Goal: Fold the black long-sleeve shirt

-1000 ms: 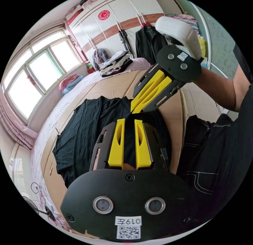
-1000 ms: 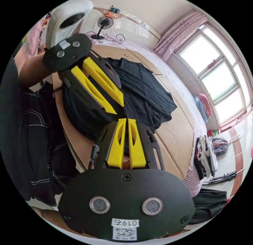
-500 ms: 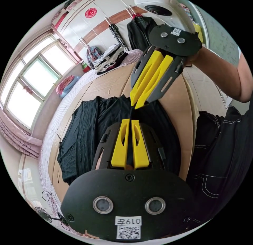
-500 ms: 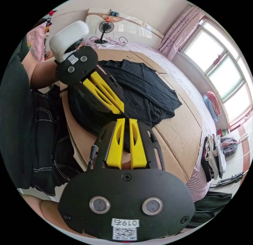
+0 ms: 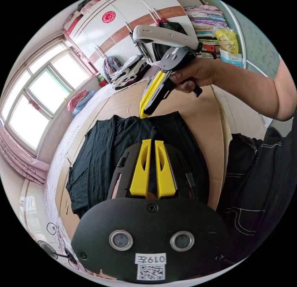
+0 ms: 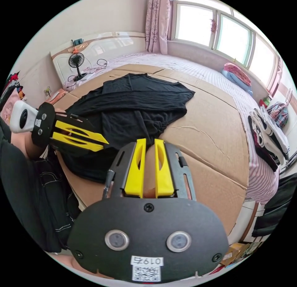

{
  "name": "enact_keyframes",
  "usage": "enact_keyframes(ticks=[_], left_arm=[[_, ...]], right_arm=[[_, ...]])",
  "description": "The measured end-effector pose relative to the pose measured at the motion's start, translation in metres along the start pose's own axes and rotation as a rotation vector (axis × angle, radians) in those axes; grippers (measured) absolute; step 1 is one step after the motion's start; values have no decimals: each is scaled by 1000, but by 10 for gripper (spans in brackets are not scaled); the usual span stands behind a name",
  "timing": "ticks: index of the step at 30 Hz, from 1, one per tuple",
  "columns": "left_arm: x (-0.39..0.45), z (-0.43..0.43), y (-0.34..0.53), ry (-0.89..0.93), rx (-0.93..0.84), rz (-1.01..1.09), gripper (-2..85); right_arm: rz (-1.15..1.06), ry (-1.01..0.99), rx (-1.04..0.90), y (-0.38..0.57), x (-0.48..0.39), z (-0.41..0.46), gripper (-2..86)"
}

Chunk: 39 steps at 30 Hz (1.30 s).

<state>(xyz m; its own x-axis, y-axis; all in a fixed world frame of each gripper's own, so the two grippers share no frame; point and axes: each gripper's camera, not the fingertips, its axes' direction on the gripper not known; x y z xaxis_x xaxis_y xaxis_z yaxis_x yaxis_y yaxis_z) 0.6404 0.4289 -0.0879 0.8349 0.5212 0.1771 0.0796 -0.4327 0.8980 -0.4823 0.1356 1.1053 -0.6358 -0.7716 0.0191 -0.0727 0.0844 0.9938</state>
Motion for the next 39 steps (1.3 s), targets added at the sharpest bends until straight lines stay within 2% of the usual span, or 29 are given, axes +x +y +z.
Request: enact_keyframes(ticks=[6,24,39], left_arm=[[-3,-4,-2,23,13,-23,7],[2,-5,-5,46,-8,-7,9],[-8,-20,9,30,-17,-39,9]], right_arm=[[4,-17,21,1,11,-12,-4],[-51,132,-103,-9,4,1,-6],[0,139,-124,-13,9,0,0]])
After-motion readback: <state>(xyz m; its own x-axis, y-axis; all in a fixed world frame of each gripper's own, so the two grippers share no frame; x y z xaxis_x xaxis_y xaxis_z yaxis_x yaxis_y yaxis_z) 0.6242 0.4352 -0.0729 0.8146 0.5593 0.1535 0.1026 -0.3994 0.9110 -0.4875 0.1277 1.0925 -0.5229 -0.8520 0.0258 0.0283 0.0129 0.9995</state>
